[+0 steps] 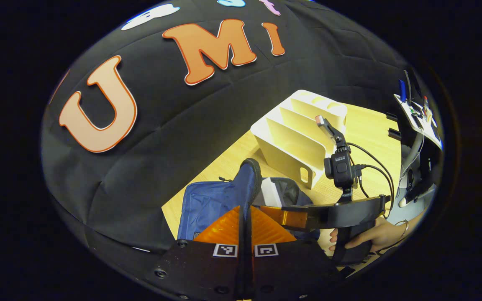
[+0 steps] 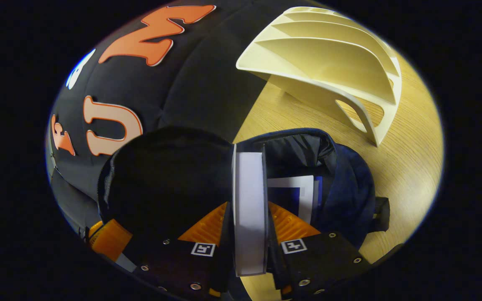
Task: Open the schoolbag, grab two books from the bookshelf and put them into the schoolbag.
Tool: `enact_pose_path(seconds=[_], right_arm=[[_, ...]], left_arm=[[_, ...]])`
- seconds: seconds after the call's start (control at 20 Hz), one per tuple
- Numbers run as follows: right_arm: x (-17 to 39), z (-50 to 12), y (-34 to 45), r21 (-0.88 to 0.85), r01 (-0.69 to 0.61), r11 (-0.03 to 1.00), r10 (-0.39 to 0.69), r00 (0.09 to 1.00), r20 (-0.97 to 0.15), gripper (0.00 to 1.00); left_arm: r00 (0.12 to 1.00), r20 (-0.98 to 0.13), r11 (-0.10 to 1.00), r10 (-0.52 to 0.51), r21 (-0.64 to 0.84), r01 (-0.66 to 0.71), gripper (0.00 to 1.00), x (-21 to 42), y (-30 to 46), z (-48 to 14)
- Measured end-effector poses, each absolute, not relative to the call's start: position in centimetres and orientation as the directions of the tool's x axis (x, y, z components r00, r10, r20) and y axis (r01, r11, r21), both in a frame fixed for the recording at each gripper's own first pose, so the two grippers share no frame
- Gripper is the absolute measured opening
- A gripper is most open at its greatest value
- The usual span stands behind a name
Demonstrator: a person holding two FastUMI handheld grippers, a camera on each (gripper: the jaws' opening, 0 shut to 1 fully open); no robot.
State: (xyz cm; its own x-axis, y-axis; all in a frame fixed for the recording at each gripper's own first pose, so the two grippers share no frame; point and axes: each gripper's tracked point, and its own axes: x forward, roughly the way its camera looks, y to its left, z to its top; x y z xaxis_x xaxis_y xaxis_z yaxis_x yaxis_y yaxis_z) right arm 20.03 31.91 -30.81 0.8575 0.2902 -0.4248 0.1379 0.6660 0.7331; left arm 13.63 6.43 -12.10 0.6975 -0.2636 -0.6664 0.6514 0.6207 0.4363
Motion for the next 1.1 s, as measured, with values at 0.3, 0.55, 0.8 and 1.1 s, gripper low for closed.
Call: enact_pose_path(seconds=[0.3,0.55,0.8,1.1], right_arm=[[17.6,-30.2,27.5,0.727,0.192,0.660,0.291,0.826,-0.483,0.97],[13.8,-28.0,20.3,0.658,0.208,0.724,0.240,0.818,-0.523,0.97],[8.2,-27.7,12.8,0.546,0.243,0.802,0.183,0.771,-0.611,0.97],[4.3,-26.1,4.7,0.465,0.235,0.853,0.159,0.732,-0.663,0.97]], left_arm=[[0.702,-0.669,0.645,-0.245,0.428,0.633,0.01,13.5,7.4,-13.2],[0.680,-0.683,0.686,-0.266,0.362,0.632,0.01,12.6,6.8,-14.5],[0.651,-0.703,0.744,-0.286,0.265,0.614,0.02,11.3,5.4,-16.2],[0.631,-0.721,0.818,-0.286,0.159,0.553,0.11,7.9,1.5,-18.7]])
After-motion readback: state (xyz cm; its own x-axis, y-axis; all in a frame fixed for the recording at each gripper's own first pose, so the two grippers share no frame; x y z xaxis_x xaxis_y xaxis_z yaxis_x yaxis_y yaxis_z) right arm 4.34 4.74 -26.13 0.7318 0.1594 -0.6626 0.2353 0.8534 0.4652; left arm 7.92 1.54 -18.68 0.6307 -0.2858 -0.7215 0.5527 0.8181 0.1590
